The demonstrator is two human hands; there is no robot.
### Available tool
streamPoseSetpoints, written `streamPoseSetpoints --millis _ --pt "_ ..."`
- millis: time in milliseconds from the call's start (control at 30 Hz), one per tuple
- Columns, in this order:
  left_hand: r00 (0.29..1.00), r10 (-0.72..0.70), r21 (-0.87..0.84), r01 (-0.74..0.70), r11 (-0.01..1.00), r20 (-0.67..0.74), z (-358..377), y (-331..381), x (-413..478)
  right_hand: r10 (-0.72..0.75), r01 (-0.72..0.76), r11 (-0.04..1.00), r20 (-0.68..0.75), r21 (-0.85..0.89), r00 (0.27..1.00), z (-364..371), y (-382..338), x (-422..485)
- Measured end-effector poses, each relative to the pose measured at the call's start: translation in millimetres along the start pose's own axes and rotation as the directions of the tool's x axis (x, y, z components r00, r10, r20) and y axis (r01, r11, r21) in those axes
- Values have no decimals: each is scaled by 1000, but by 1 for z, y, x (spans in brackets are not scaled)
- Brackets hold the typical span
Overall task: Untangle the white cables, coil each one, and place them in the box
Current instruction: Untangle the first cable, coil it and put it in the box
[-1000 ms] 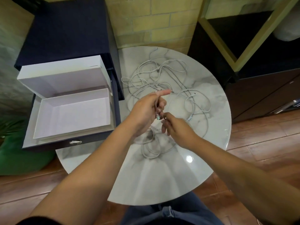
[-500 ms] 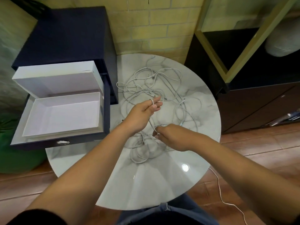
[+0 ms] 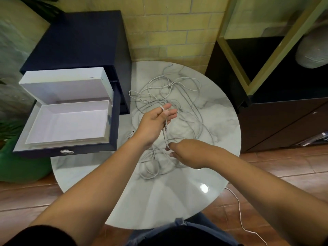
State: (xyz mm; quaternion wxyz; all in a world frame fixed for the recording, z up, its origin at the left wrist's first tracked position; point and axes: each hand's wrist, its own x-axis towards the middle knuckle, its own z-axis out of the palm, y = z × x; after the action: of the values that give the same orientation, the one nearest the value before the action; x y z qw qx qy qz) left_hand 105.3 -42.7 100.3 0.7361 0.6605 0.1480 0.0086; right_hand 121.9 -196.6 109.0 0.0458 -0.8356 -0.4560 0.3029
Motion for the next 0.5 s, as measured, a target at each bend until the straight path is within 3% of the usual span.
streamPoseSetpoints --millis 67,167,367,500 --pt "998 42 253 -53 966 52 -3 -3 -2 -4 4 1000 -15 24 1000 -4 4 -1" --pt "989 36 604 -117 788 144 -10 -10 -7 21 -25 999 -104 -32 994 -16 15 -3" --pt "989 -51 662 -55 748 140 -17 -10 -15 39 -14 998 -439 59 897 -48 41 -10" --pt "990 -60 632 -37 774 131 -16 -5 -20 1 20 999 -537 34 844 -60 41 -6"
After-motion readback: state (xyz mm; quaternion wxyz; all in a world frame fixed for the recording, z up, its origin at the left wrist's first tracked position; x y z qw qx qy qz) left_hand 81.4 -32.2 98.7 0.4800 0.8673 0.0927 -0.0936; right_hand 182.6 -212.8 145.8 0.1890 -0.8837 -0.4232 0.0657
